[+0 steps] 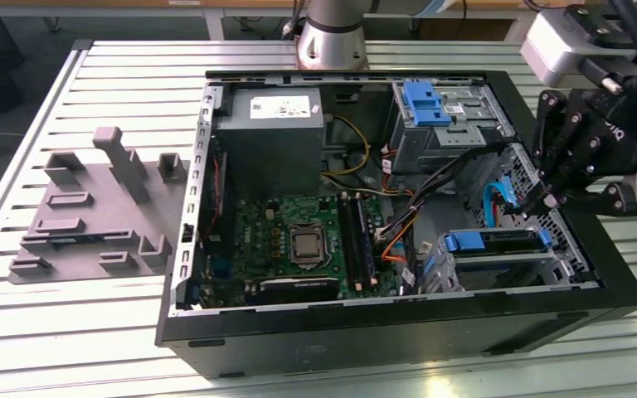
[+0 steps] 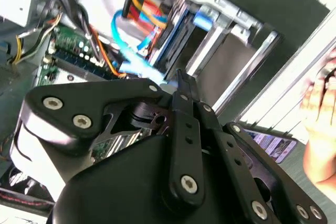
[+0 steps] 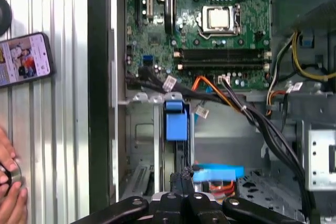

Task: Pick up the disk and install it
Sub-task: 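Insert the first disk wire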

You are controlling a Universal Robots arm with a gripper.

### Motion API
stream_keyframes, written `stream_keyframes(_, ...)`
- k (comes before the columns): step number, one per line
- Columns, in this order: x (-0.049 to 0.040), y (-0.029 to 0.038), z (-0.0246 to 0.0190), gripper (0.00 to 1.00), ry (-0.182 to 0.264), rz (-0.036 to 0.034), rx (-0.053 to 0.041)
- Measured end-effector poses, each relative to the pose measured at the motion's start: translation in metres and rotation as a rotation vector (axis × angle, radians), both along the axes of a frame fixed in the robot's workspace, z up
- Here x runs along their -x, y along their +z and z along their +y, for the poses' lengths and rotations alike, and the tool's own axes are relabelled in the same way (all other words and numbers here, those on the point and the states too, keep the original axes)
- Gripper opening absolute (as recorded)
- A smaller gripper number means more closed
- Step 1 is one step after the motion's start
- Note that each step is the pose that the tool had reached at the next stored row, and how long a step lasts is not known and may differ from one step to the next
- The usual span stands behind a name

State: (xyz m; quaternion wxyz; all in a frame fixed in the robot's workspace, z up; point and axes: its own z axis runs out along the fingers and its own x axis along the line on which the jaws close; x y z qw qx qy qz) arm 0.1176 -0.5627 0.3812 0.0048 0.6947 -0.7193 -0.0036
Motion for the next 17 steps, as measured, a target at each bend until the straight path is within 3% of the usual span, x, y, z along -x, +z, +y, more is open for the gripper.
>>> stream_keyframes(2, -0.0071, -0.0011, 0.0014, 0.11, 0.0, 0.0, 0.0004)
stream_keyframes(9, -0.0096, -0.0029, 0.0039, 0.11, 0.0, 0.0, 0.0003)
stream_keyframes(14, -0.0116, -0.0117, 0.0099, 0.3, -0.002, 0.0001, -0.0021)
stream_keyframes(17, -0.0116, -0.0164, 0.0123, 0.3, -0.003, 0.0002, -0.0098)
